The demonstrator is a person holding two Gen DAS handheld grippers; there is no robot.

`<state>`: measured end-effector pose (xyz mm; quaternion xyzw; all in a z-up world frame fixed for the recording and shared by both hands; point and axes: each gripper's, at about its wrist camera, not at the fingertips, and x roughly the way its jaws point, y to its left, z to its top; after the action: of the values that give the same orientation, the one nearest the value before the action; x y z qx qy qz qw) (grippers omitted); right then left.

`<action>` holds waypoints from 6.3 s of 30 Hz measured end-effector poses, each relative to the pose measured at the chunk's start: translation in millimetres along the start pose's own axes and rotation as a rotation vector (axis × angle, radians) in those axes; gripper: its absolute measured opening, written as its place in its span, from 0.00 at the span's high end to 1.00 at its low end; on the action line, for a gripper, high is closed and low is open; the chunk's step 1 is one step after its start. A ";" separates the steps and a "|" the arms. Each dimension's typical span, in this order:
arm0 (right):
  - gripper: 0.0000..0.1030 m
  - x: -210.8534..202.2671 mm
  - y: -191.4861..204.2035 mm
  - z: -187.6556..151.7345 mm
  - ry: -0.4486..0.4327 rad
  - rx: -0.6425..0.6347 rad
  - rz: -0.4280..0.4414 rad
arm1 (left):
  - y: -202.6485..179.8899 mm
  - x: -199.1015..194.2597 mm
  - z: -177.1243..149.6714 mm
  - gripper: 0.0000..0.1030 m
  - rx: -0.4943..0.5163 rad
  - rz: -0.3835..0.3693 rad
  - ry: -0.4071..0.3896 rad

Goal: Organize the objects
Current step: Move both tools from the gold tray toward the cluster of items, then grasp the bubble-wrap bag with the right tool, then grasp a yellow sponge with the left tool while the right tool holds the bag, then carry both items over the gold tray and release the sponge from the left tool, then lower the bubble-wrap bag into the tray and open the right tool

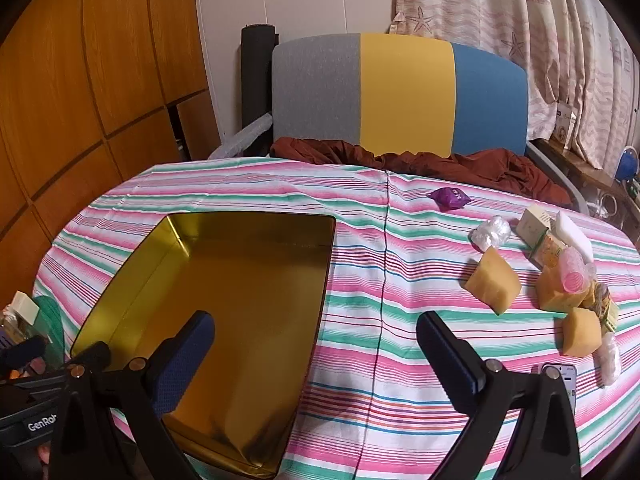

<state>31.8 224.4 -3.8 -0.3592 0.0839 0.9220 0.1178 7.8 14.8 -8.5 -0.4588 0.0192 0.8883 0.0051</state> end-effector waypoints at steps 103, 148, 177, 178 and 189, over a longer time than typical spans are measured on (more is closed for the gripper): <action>0.65 -14.1 -354.4 -105.0 -0.210 0.420 -0.457 | -389.5 88.8 -26.3 0.35 0.731 -0.594 -0.124; 0.66 -83.1 -192.5 -41.4 -0.316 0.260 0.023 | -50.4 73.2 -3.2 0.33 0.169 -0.378 -0.036; 0.65 33.9 46.2 -45.0 0.138 -0.154 0.409 | 49.8 44.8 18.5 0.00 -0.102 -0.259 -0.154; 0.65 36.5 48.9 -45.4 0.146 -0.157 0.411 | 51.8 43.6 18.6 0.00 -0.102 -0.263 -0.154; 0.54 55.2 59.6 -51.9 0.244 -0.158 0.418 | 58.5 35.2 11.9 0.00 -0.119 -0.286 -0.148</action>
<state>9.2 163.6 -75.1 -0.4506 0.0975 0.8799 -0.1151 -23.8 -43.5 -28.6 -0.3894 -0.0994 0.9095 0.1059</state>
